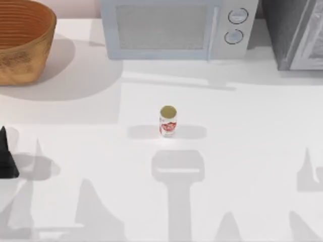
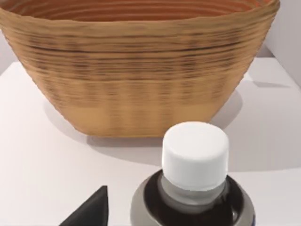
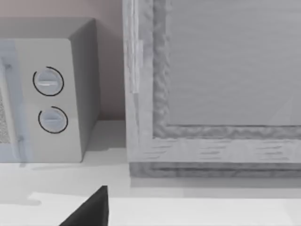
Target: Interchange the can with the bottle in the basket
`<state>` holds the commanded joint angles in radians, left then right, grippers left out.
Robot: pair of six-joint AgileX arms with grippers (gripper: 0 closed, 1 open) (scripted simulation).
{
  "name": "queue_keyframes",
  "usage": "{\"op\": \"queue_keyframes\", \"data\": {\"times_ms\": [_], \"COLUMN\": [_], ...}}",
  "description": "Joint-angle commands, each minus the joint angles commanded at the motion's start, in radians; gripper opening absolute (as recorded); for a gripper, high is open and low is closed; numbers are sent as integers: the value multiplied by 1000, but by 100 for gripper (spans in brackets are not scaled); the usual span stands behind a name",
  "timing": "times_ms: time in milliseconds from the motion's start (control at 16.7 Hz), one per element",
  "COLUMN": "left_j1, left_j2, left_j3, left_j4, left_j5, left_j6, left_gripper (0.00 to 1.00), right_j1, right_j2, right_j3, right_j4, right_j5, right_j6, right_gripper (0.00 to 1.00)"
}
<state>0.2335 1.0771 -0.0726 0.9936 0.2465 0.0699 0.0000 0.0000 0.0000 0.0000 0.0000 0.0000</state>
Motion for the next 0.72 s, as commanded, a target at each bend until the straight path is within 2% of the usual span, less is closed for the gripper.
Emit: {"op": "queue_keyframes", "data": {"times_ms": [420,720], "left_j1": [102,137], "left_j2": [484,649], "left_j3": [-23,-27], "left_j4": [450,608], "left_j5": [113,152], "left_j6": [21,29], "left_gripper": [100,100], "right_j1": [0,0], "right_j2": [0,0], "right_j3": [0,0], "right_j4": [0,0], "right_j5": [0,0], "right_j6": [0,0], "right_gripper": [100,100]}}
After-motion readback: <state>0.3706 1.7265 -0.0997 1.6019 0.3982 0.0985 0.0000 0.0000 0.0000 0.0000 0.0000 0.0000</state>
